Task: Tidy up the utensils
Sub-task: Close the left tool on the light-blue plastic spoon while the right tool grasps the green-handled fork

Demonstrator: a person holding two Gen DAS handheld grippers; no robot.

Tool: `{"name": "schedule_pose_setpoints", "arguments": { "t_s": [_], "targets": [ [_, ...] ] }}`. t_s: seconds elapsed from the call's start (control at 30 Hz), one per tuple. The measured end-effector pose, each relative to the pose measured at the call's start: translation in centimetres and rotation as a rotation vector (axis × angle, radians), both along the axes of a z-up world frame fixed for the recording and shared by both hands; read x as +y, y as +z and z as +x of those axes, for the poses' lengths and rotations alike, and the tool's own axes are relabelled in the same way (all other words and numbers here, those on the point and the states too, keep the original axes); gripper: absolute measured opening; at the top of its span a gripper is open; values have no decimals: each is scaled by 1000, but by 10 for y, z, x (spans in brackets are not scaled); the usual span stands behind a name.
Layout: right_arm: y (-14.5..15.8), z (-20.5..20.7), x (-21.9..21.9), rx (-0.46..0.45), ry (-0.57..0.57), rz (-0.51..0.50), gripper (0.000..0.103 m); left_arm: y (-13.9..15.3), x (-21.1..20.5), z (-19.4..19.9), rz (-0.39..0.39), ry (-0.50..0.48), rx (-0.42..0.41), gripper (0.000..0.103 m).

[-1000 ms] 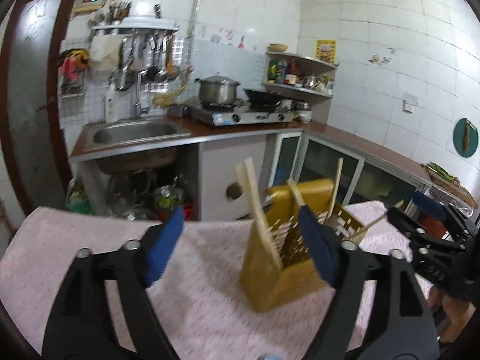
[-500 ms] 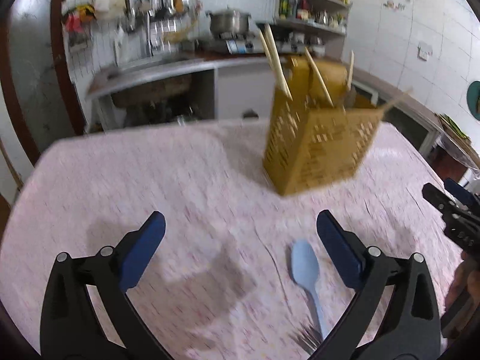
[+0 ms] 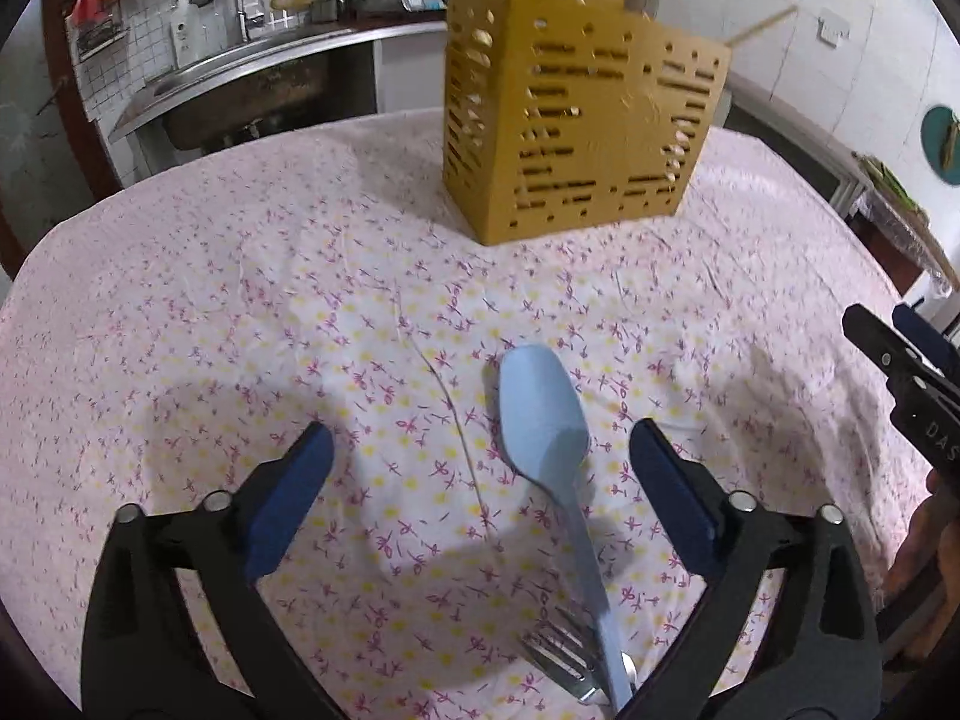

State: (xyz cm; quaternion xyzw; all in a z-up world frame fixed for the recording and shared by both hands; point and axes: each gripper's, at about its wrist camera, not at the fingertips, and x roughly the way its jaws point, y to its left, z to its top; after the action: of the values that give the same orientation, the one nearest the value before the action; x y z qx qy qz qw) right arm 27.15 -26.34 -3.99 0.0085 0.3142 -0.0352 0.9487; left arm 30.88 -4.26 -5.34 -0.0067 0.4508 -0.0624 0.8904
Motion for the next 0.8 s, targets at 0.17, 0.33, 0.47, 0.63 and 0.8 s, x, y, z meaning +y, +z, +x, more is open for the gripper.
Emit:
{"name": "schedule_pose_setpoints", "arguments": {
  "t_s": [0.17,0.33,0.47,0.63,0.8],
  "targets": [
    [1,-1,9,7,0,-34,80,-12,-14,15,56,-10,46,73],
    [4,-7,17,21,11,-42,80,-7,-14,18,60,-9,44,35],
    [3,-17,26,43,47,-13,80,-4,-1,17,21,-18,55,35],
    [5,-32,45,65,115,22,80,1,24,3,19,3,36,35],
    [2,-45,74,115,205,70,80,8,55,-30,75,13,14,35]
  ]
}}
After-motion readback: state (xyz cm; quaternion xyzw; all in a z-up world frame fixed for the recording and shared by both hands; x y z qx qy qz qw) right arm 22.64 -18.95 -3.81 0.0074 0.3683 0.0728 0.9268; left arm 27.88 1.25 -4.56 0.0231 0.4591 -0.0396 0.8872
